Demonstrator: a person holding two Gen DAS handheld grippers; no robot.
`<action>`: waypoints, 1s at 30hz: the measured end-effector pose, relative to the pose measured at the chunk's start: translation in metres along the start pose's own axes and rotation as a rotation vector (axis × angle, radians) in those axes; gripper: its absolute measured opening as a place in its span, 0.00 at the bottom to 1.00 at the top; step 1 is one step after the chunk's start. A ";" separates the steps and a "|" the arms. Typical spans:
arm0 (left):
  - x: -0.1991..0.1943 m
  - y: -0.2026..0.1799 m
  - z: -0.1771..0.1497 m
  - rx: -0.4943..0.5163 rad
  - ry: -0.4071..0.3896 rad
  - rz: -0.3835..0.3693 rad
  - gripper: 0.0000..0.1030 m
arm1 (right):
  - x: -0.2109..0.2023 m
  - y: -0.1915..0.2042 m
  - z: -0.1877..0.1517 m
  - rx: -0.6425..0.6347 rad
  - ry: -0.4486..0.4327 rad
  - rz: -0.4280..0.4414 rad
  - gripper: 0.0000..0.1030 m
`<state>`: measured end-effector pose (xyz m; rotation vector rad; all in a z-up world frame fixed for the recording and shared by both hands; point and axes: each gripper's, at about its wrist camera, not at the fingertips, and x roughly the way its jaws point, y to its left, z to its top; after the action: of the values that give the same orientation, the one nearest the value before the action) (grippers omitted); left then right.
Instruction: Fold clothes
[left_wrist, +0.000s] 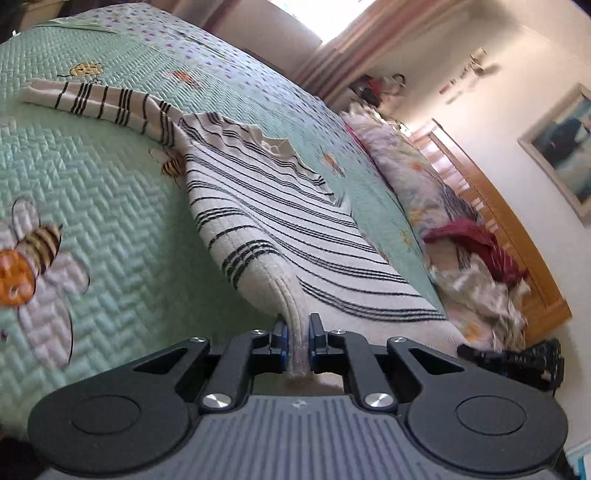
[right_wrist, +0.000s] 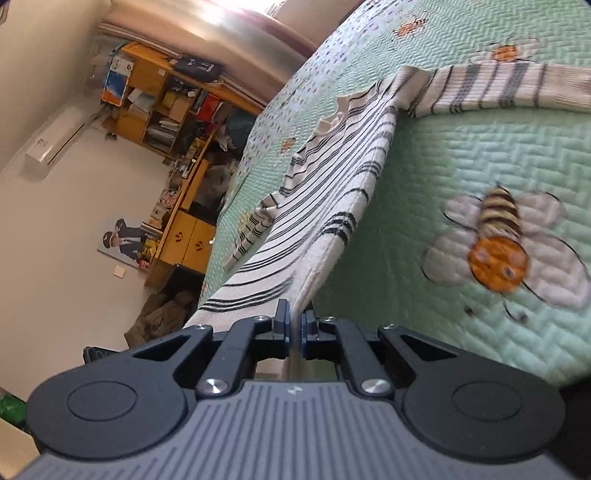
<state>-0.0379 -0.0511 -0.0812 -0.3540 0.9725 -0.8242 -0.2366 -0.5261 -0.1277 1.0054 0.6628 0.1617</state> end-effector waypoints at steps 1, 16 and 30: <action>0.007 0.007 -0.010 -0.014 0.023 0.016 0.11 | 0.004 -0.009 -0.006 0.016 0.007 -0.016 0.06; 0.057 0.101 -0.081 -0.240 0.085 0.078 0.16 | 0.056 -0.110 -0.053 0.124 0.086 -0.204 0.06; -0.008 0.097 -0.088 -0.207 -0.032 0.174 0.44 | 0.032 -0.092 -0.043 0.065 -0.001 -0.195 0.19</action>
<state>-0.0701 0.0260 -0.1823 -0.4521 1.0460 -0.5600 -0.2518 -0.5311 -0.2330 0.9967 0.7652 -0.0313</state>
